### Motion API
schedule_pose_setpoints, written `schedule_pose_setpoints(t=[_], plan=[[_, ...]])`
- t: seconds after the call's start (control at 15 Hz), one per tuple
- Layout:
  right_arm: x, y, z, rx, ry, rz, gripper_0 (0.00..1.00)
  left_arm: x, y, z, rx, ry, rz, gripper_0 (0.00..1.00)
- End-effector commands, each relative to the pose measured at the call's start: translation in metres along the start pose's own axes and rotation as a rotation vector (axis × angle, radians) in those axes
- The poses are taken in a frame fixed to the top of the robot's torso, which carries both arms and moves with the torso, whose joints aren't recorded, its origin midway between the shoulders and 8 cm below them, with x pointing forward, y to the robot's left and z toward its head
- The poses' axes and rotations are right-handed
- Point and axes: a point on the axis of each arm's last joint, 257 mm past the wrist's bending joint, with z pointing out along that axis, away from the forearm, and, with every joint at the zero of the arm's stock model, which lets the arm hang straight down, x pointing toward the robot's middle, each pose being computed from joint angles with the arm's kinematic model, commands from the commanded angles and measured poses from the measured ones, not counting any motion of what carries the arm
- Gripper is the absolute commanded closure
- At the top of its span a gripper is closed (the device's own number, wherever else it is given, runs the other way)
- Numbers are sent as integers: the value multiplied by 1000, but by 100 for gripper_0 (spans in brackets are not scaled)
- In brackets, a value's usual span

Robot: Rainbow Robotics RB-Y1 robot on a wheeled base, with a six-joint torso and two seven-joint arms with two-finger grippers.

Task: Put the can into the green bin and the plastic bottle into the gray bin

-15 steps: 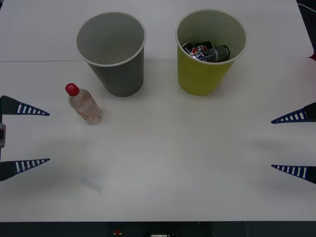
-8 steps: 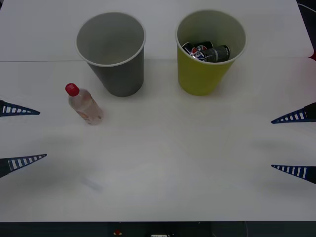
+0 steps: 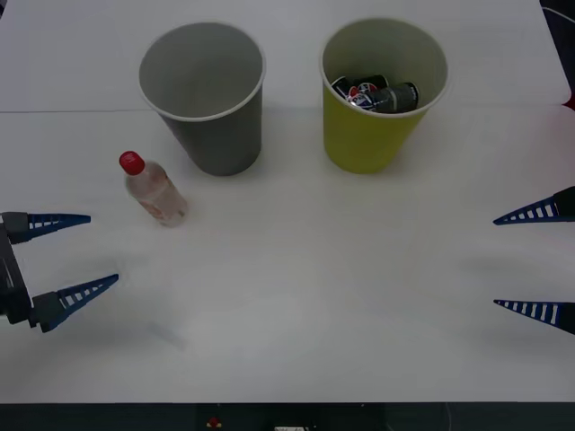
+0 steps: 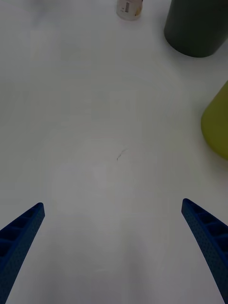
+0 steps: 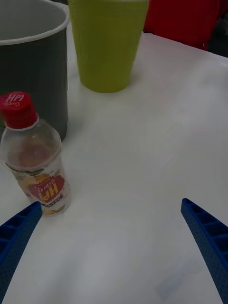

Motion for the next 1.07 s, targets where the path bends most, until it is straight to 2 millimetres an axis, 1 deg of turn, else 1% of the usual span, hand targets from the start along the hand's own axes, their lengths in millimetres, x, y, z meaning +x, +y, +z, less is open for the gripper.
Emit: schedule_pose_setpoints(t=[0.07, 0.33, 0.53, 0.93, 1.07], plan=[[0, 0, 0, 0, 0, 0, 0, 7, 1, 8, -100, -42, -79, 0], [0, 0, 0, 0, 0, 0, 0, 11, 5, 25, -212, -117, -166, 0], [0, 0, 0, 0, 0, 0, 0, 10, 9, 32, -279, -177, -217, 0], [0, 0, 0, 0, 0, 0, 0, 19, 35, 32, -460, -212, -259, 0], [0, 0, 0, 0, 0, 0, 0, 22, 40, 37, -499, -215, -281, 0]])
